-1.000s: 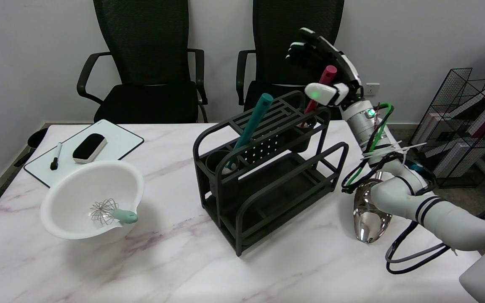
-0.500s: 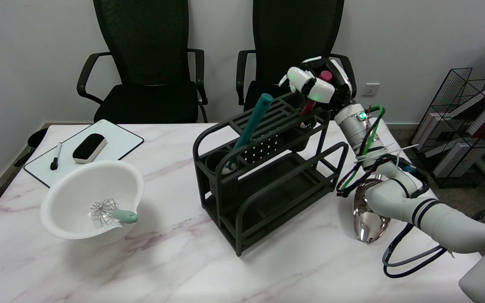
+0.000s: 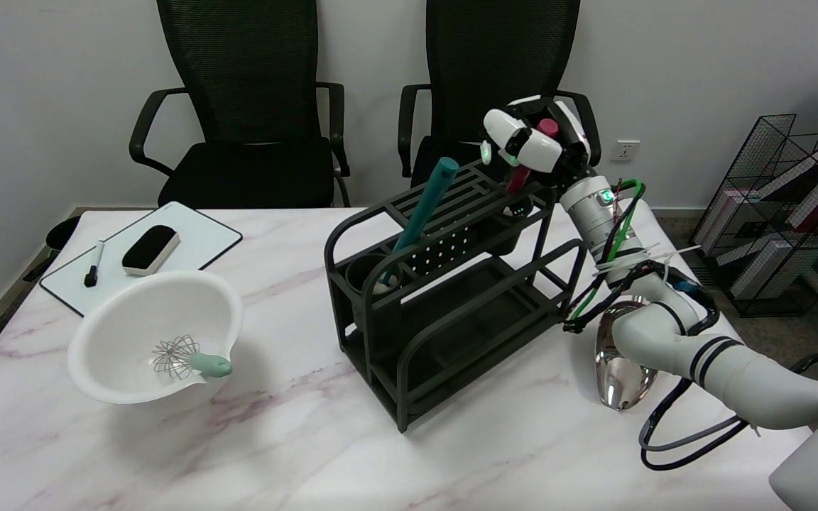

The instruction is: Pick up the pink sponge bottle brush.

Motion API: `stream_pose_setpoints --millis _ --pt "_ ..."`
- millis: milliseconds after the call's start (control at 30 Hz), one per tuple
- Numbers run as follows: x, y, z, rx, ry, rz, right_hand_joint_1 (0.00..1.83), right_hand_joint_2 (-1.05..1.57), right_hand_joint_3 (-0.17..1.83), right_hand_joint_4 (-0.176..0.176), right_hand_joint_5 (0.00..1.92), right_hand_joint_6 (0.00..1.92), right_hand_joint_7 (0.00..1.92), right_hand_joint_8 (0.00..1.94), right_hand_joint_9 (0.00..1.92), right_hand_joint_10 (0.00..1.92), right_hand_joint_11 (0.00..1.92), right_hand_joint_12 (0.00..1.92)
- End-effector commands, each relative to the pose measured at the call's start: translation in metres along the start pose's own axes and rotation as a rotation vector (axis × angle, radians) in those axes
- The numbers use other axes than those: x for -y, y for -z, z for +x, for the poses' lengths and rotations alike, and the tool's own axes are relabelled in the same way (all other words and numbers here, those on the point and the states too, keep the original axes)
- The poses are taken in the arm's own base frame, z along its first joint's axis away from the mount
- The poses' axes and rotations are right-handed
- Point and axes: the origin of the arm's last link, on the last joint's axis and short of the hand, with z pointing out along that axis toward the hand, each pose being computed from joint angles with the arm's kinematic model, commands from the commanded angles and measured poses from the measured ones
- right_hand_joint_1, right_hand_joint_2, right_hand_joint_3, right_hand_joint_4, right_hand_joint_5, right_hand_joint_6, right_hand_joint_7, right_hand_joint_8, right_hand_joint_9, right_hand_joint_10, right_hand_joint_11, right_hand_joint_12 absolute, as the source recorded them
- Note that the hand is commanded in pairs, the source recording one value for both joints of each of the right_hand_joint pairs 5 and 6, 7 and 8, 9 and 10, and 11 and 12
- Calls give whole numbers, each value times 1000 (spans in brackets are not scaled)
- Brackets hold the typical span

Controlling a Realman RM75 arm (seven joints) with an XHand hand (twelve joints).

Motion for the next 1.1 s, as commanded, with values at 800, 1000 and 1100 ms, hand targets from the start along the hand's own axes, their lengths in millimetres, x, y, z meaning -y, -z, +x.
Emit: stream_pose_setpoints --millis 800,1000,1100 --pt "0 2 13 -72 -9 9 1129 741 792 0 1920 1920 1920 1920 1920 1920 1920 1920" --pt "12 2 23 -104 -7 54 1128 823 776 0 1920 1920 1920 1920 1920 1920 1920 1920" --pt "20 0 25 -110 -11 81 1129 870 761 0 1920 1920 1920 1920 1920 1920 1920 1920"
